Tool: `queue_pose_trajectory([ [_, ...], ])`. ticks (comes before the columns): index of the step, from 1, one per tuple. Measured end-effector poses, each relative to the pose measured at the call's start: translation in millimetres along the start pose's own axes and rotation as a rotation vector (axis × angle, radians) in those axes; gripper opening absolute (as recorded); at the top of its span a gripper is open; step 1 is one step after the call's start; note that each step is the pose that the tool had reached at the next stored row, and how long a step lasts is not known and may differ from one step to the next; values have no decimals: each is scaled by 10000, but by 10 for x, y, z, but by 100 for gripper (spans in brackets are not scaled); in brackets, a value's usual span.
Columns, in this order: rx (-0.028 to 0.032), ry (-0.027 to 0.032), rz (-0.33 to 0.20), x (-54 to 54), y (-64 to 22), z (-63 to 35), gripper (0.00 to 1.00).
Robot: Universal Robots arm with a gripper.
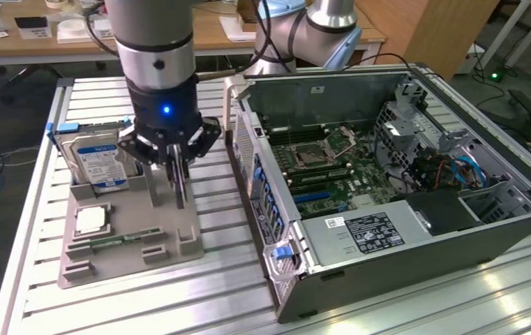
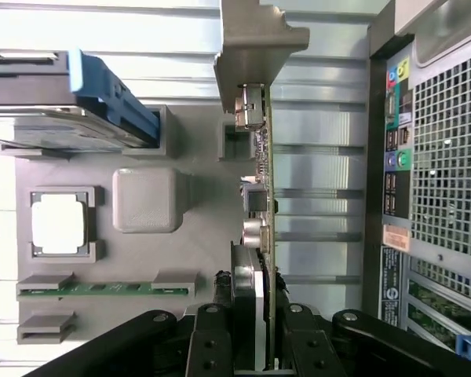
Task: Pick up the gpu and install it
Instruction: 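Pick up the gpu and move the gpu toward the slot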
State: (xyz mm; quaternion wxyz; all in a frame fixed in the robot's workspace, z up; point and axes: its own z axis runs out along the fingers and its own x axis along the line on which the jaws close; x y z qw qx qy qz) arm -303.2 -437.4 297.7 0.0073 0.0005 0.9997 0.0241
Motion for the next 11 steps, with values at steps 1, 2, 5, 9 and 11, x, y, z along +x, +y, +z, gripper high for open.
queue_pose_trajectory([
  [1, -1, -1, 0, -1, 2, -49, 28],
  [2, 0, -1, 0, -2, 5, -93, 28],
  [5, -1, -1, -1, -4, 11, -228, 28],
  [9, -2, 0, 0, -6, 20, -411, 28],
  [11, -11, -2, 0, -7, 25, -500, 28],
])
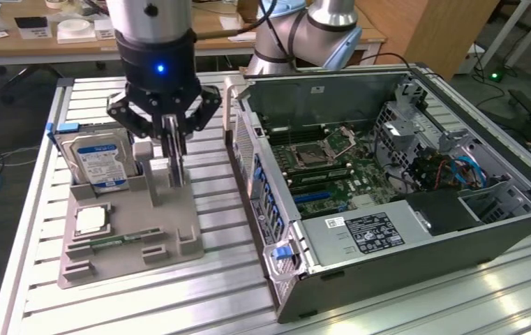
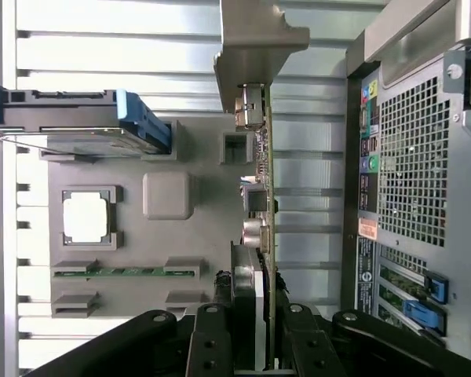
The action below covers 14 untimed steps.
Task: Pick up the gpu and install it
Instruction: 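Pick up the gpu and move the gpu toward the slot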
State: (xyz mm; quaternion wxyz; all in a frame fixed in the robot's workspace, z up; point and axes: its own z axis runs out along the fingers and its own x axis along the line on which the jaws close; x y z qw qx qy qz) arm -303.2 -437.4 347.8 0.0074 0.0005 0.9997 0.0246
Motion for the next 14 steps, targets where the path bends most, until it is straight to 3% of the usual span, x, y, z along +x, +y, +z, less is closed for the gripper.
queue_pose_trajectory([
  [14, -25, 0, 1, -9, 31, -635, 28],
])
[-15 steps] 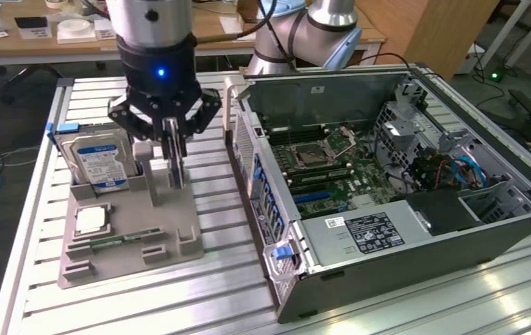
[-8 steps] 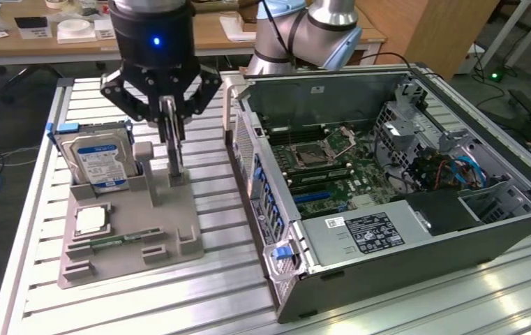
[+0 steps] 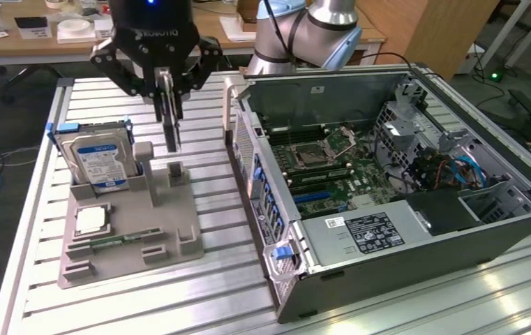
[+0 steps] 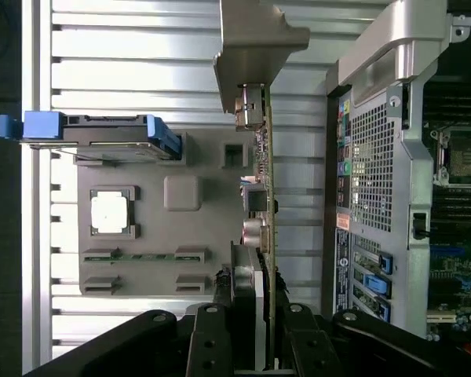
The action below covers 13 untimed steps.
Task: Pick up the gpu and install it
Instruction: 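Pick up the gpu and move the gpu toward the slot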
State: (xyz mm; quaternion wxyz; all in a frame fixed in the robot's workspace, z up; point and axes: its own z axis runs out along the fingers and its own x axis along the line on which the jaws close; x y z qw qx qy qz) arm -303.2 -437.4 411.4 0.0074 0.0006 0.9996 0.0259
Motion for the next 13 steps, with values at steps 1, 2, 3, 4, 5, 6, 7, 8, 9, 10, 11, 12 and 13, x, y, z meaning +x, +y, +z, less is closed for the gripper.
queue_pose_trajectory([
  [1, 0, 1, -1, -1, 2, -30, 28],
  [2, -1, -1, -1, -1, 1, -29, 28],
  [3, -1, 0, -1, -1, 1, -29, 28],
  [4, -1, 0, -1, -1, 1, -30, 28],
  [5, -1, 0, -2, -2, 1, -30, 28],
  [6, 0, 1, -3, -12, 1, -30, 28],
  [7, 3, 0, -3, -28, 1, -30, 28],
  [8, 6, 0, -1, -49, 2, -29, 28],
  [9, 7, 1, -1, -87, 2, -28, 28],
  [10, 6, 0, -1, -119, 1, -27, 28],
  [11, 7, 1, -2, -148, 1, -26, 28],
  [12, 6, 0, -2, -179, 1, -24, 28],
  [13, 6, 0, -2, -206, 1, -23, 28],
])
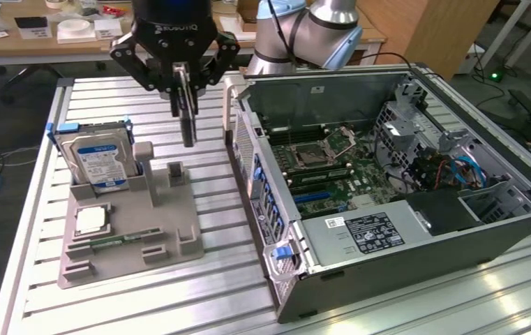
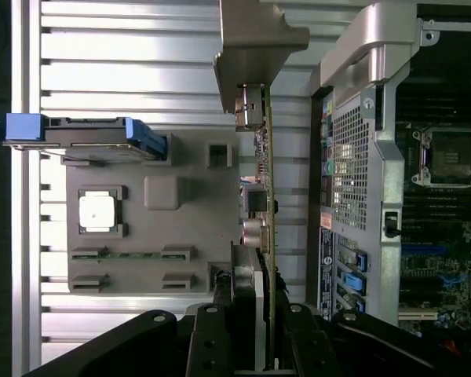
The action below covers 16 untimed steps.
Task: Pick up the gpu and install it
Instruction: 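Pick up the gpu and move the gpu toward the slot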
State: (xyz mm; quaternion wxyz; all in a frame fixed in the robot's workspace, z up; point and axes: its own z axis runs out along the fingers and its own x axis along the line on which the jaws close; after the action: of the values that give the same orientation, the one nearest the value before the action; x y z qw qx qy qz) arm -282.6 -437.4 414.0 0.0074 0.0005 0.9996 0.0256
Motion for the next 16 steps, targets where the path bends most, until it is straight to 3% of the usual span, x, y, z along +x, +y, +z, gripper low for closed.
queue_pose_trajectory([
  [8, 1, 1, 0, -229, 0, 7, 28],
  [16, 2, 1, 1, -573, 0, 13, 28],
])
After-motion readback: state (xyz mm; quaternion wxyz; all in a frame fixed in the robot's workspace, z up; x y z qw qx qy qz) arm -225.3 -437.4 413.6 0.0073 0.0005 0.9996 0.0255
